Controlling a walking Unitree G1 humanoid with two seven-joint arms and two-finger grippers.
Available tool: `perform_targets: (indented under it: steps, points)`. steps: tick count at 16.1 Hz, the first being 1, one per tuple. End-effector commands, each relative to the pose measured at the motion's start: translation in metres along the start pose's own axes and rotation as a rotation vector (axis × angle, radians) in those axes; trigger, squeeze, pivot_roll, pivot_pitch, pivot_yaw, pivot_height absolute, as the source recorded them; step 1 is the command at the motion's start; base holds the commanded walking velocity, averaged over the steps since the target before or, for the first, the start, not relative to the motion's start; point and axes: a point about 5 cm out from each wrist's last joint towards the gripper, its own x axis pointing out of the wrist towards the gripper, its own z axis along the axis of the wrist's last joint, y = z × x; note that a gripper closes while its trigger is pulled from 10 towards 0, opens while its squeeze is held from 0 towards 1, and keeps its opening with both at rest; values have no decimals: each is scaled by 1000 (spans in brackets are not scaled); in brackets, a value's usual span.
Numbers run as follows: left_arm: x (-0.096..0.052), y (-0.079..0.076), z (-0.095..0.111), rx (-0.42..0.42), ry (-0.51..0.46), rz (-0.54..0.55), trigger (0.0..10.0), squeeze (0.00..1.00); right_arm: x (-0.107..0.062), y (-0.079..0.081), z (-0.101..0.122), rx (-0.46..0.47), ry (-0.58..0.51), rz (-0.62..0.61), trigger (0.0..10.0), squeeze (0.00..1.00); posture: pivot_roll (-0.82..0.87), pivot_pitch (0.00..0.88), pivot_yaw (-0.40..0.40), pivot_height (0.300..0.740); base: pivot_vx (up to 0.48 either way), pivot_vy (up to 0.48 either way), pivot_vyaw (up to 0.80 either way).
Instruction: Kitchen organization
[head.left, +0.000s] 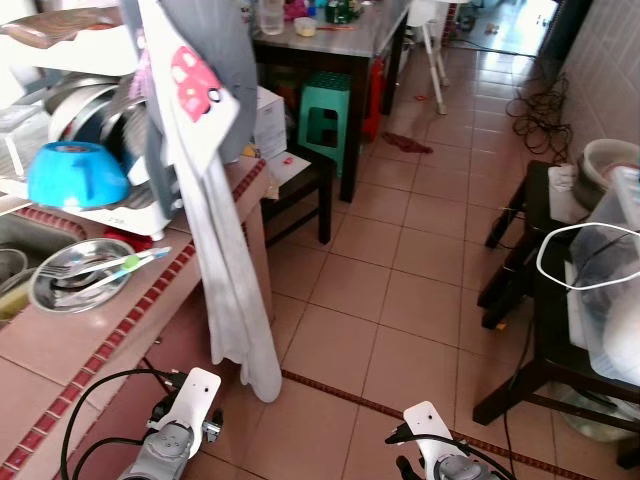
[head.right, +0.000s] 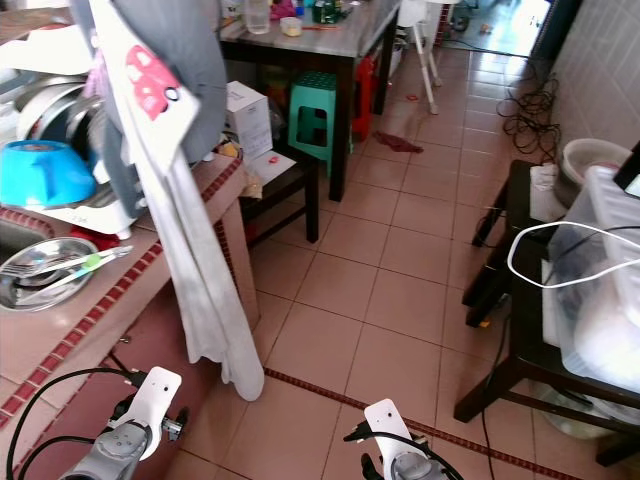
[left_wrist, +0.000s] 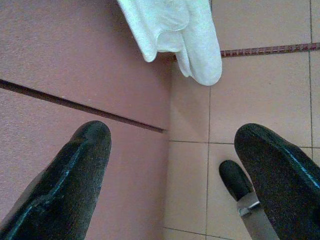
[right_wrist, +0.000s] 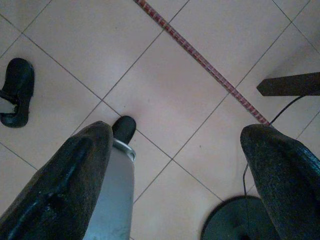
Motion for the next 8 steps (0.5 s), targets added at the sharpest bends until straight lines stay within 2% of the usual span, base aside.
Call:
perform_targets:
  steps: [1,4,8]
  points:
    - [0,2,1,16,3,-6,10000,0,1,2,4,6,1,-1,10000,0,26,11,9,740,0,-285,0]
    - [0,2,1,17,4,-8,10000,0,0,-1,0,8,1,-3,10000,0,24,11,13,740,0,-286,0]
    - [0,2,1,16,5,-10,10000,0,-3,-19,-8,11,9,-19,10000,0,24,12,12,740,0,-286,0]
